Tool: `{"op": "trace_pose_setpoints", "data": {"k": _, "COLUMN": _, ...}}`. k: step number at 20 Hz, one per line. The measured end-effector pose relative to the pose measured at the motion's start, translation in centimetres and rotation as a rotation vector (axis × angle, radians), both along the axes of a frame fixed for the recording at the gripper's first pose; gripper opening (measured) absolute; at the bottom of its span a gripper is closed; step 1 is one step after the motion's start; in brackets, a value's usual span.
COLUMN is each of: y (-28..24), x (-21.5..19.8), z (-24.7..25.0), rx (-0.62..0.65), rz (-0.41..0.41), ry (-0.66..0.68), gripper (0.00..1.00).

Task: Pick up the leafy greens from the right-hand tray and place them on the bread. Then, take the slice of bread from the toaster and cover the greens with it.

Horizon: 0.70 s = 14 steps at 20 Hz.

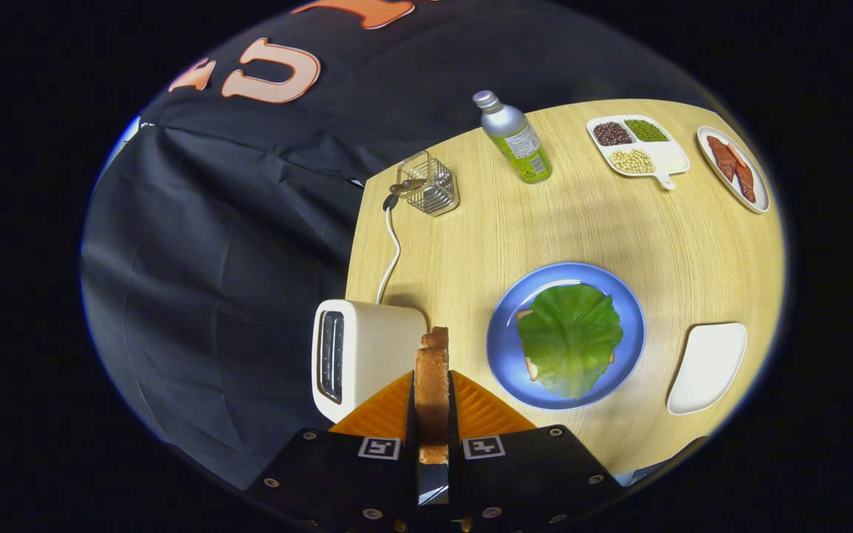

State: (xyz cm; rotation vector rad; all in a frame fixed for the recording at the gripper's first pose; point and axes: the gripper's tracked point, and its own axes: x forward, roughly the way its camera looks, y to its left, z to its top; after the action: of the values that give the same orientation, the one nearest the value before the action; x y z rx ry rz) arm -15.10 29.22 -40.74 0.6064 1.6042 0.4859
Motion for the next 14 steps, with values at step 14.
{"op": "trace_pose_setpoints", "data": {"k": 14, "y": -2.7, "x": -1.9, "z": -8.2, "rx": 0.048, "rz": -0.015, "ry": 0.02, "gripper": 0.16}}
